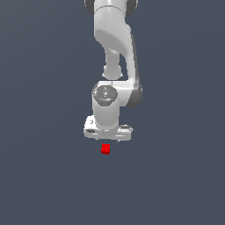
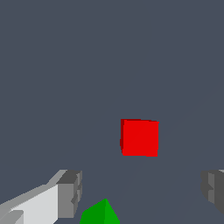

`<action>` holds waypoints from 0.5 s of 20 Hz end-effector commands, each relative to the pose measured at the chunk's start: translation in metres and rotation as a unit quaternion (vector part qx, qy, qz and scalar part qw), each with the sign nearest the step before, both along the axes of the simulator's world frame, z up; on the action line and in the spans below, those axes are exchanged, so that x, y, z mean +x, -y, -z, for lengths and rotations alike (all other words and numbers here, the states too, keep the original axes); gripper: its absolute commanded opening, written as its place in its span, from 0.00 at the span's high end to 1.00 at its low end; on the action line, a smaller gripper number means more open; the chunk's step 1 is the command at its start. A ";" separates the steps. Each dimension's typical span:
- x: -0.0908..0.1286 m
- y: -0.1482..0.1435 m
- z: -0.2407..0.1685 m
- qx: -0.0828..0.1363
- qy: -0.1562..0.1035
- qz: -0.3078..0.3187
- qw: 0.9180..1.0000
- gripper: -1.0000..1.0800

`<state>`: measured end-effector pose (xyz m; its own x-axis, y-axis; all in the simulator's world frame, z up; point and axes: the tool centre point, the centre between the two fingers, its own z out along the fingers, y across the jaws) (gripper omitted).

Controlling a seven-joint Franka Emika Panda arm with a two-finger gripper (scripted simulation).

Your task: Stack the red cube on top of the green cube.

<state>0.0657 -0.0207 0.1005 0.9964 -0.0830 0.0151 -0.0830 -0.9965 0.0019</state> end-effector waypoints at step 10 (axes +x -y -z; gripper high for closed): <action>0.016 0.015 0.032 0.002 -0.008 0.021 1.000 0.04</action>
<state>0.0807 -0.0351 0.0698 0.9925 -0.1221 -0.0006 -0.1221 -0.9925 0.0004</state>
